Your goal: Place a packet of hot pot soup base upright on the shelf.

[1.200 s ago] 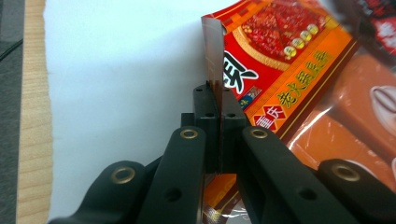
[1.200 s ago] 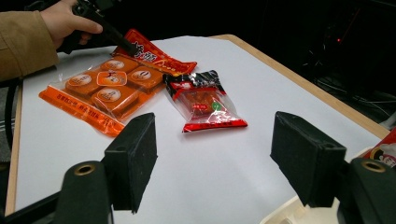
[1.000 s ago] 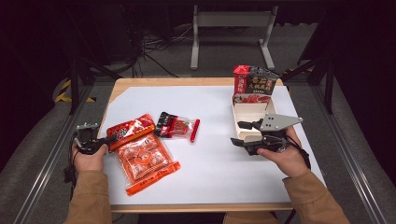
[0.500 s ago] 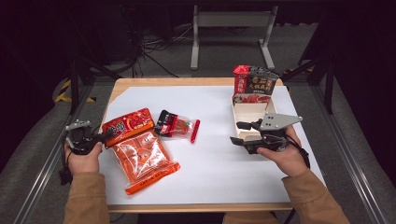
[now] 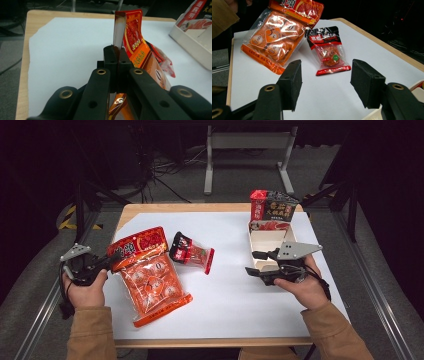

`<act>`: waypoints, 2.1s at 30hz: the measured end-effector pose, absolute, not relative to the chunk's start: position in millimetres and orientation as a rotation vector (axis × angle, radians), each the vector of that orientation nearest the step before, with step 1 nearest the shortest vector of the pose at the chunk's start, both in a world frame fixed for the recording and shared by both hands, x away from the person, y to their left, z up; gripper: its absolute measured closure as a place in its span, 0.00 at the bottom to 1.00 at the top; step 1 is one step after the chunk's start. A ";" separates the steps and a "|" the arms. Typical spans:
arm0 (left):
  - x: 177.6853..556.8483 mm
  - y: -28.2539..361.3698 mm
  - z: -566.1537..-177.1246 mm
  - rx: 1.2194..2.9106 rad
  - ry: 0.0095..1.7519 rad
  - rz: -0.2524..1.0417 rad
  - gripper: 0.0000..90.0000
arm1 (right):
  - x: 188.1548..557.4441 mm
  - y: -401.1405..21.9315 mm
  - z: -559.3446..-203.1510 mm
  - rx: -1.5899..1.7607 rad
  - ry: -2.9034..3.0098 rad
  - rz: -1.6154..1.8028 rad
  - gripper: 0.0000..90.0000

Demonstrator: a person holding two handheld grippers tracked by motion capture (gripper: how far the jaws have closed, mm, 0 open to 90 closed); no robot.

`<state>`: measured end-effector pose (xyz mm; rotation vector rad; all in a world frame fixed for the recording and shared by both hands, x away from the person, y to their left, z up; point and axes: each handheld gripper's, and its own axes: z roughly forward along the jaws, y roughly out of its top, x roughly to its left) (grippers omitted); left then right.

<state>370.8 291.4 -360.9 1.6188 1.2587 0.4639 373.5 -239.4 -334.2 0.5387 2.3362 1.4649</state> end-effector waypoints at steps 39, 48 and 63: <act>319.0 227.5 -288.5 1.586 0.780 0.496 1.00 | 370.3 -233.9 -332.6 0.517 2.345 1.474 0.47; 317.8 211.4 -283.2 1.616 0.724 0.485 1.00 | 369.7 -226.0 -329.2 0.491 2.354 1.489 0.47; 311.8 178.5 -264.3 1.623 0.564 0.432 1.00 | 370.4 -210.9 -323.9 0.443 2.372 1.523 0.40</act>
